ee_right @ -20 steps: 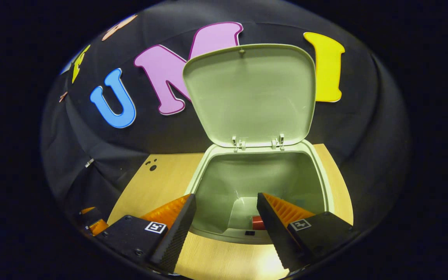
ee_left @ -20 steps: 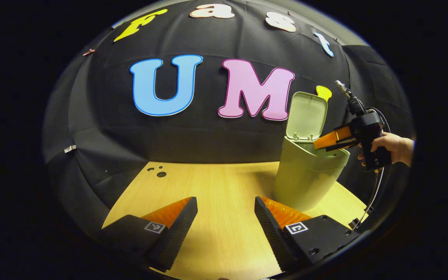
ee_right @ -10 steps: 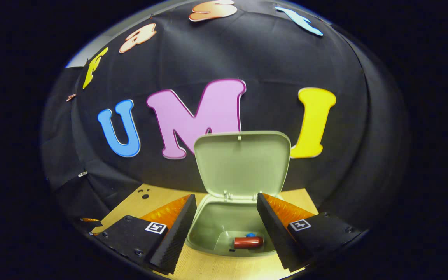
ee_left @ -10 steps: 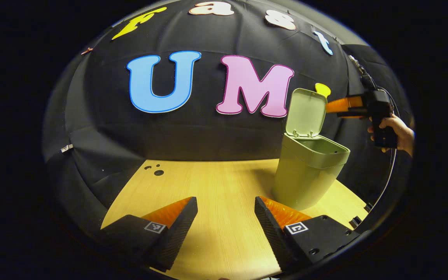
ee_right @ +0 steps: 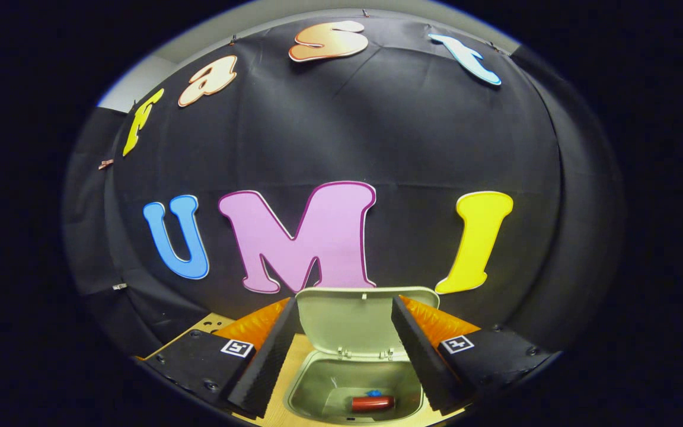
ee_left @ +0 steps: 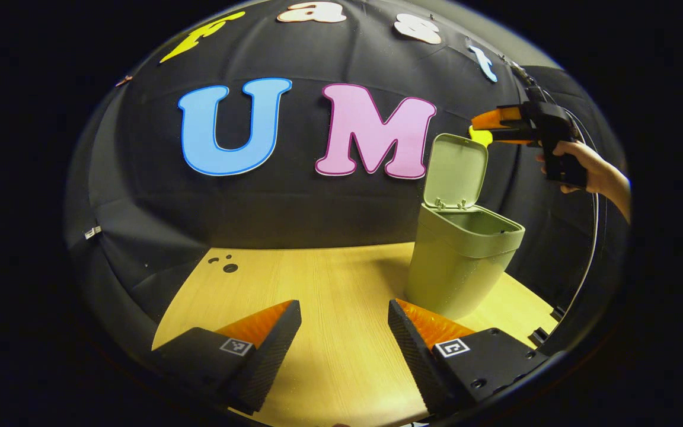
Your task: Press the lid of the desktop garbage bin to open it, pick up the crumpled paper on the desktop and throw it into the bin, then pick up the pop can on the desktop and drop it into the bin, and finally close the garbage bin lid.
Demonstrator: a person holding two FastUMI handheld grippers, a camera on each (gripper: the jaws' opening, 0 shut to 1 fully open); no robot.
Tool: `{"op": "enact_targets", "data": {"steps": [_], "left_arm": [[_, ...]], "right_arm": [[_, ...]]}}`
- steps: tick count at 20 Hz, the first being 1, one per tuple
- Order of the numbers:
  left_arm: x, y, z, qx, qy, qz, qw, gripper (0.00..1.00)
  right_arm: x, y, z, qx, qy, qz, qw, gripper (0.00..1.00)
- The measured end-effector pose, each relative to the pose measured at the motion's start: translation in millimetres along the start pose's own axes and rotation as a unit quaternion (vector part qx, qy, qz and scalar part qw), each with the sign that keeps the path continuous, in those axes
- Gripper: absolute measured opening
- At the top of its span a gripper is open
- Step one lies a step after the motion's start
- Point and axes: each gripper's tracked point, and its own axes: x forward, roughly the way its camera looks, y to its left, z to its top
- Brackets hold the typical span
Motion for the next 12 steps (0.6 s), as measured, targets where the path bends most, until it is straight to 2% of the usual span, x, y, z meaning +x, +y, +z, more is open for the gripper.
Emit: {"op": "enact_targets", "data": {"steps": [6, 7, 8, 12], "left_arm": [[0.4, 2.6, -3.7, -0.004, 0.003, 0.004, 1.0, 0.96], [-0.1, 3.8, -4.9, -0.004, 0.004, 0.006, 1.0, 0.99], [-0.1, 5.1, -5.1, -0.005, 0.005, 0.008, 1.0, 0.96], [0.2, 12.9, -10.0, -0.008, 0.011, 0.017, 1.0, 0.96]], "right_arm": [[34.2, -8.6, 5.5, 0.011, -0.006, -0.019, 1.0, 0.98], [38.8, -10.6, 5.9, 0.014, -0.009, -0.024, 1.0, 0.98], [43.9, -12.0, 7.3, 0.018, -0.014, -0.029, 0.999, 0.98], [66.3, -17.4, 7.3, 0.022, -0.021, -0.047, 0.998, 0.98]]}}
